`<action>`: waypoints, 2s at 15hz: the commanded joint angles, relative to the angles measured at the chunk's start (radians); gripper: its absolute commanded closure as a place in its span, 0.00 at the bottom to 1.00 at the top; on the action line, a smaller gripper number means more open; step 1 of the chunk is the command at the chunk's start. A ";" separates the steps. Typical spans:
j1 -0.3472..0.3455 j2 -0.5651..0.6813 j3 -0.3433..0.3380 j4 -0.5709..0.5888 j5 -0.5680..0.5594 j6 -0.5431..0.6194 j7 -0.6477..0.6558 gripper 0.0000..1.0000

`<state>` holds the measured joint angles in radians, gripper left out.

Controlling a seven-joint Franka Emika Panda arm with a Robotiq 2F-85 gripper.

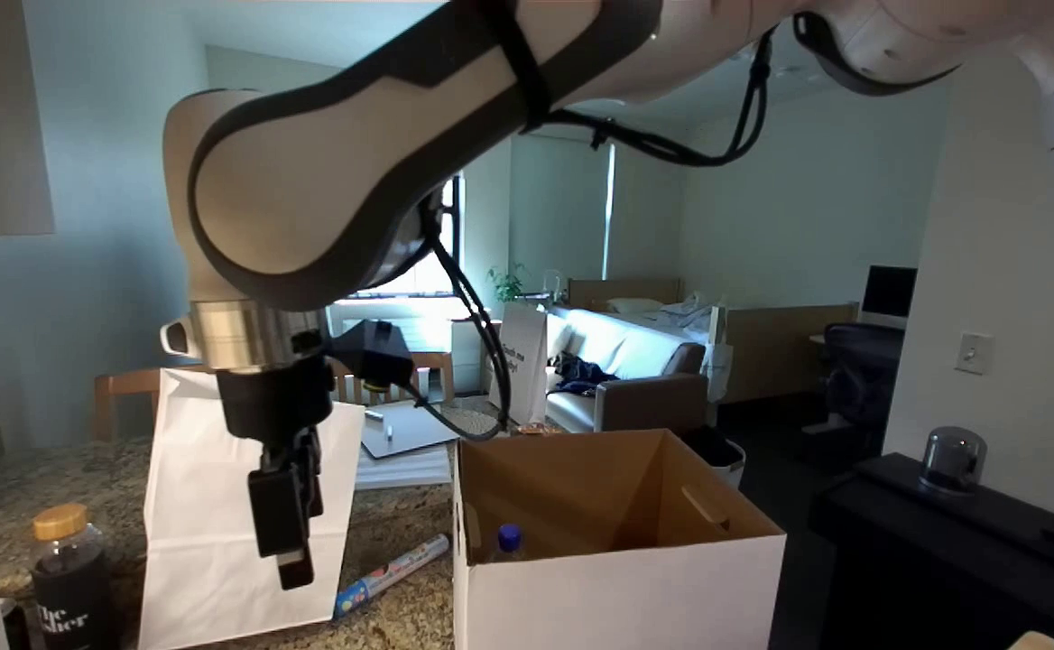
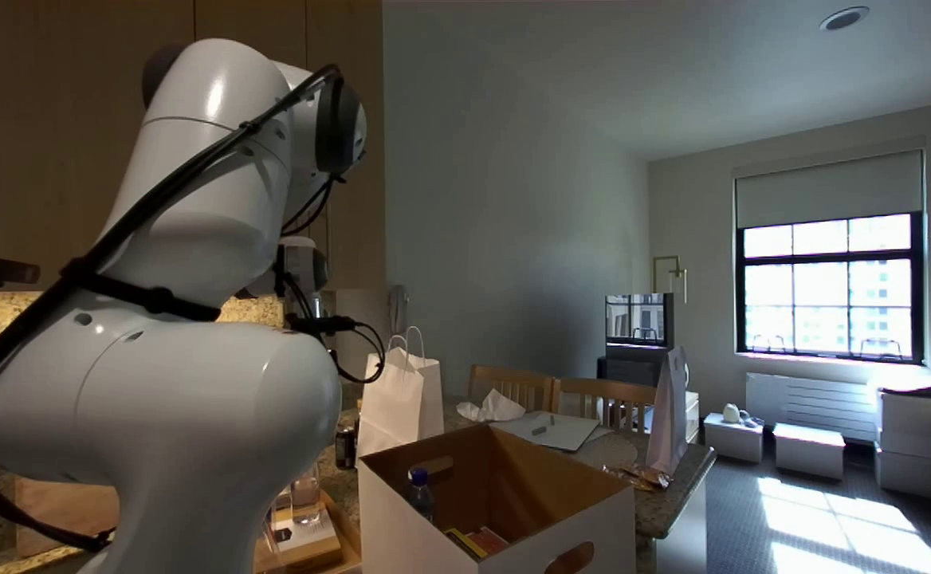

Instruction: Pick up the bottles from the countertop and put it in the box.

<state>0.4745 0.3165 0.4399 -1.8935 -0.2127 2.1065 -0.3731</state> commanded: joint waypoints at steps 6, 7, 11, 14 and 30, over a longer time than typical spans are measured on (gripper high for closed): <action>0.138 0.363 -0.041 0.382 -0.076 -0.098 -0.010 0.00; 0.154 0.389 -0.050 0.418 -0.082 -0.096 -0.009 0.00; 0.204 0.476 -0.082 0.540 -0.073 -0.102 -0.009 0.00; 0.229 0.539 -0.109 0.610 -0.065 -0.123 -0.013 0.00; 0.300 0.737 -0.195 0.896 -0.055 -0.264 -0.011 0.47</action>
<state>0.7575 1.0173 0.2630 -1.0653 -0.2684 1.8967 -0.3711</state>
